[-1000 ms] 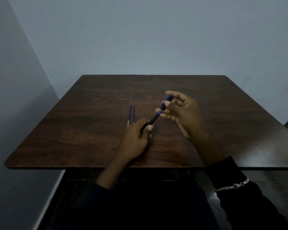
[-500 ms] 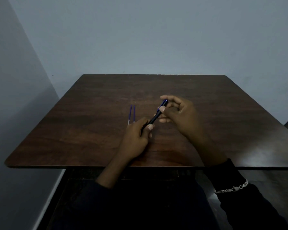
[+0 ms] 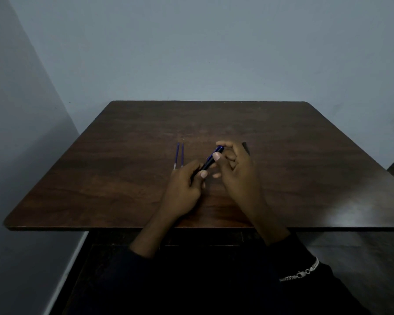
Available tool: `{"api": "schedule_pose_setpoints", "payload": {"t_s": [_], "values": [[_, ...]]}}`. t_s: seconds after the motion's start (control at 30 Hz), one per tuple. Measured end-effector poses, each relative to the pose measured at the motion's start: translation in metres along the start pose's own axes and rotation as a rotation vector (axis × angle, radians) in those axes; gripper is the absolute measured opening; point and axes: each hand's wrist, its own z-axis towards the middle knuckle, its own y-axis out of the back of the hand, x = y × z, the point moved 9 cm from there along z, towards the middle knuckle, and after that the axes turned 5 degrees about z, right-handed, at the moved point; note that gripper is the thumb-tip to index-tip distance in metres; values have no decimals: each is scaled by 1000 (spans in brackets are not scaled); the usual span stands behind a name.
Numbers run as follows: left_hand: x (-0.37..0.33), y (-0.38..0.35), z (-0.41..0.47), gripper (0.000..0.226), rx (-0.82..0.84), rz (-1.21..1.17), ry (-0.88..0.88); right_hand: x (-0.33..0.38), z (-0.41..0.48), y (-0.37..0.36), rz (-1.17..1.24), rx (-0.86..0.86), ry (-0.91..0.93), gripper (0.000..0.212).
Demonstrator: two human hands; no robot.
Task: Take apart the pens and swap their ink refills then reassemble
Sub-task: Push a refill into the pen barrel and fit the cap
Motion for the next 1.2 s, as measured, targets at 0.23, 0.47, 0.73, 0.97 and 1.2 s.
{"api": "schedule_pose_setpoints", "payload": {"t_s": [0.23, 0.47, 0.73, 0.97, 1.2], "values": [[3, 0, -1, 26, -3, 14, 24, -5, -12, -2, 23, -100, 31, 31], [2, 0, -2, 24, 5, 21, 45, -10, -9, 2, -27, -59, -20, 33], [2, -4, 6, 14, 41, 6, 57, -14, -12, 12, -80, -20, -49, 51], [-11, -20, 27, 26, 177, 6, 200, -18, 17, 21, -138, -54, -215, 34], [-3, -54, 72, 20, 261, -47, 419, -22, 56, 38, -353, -25, -394, 11]]}}
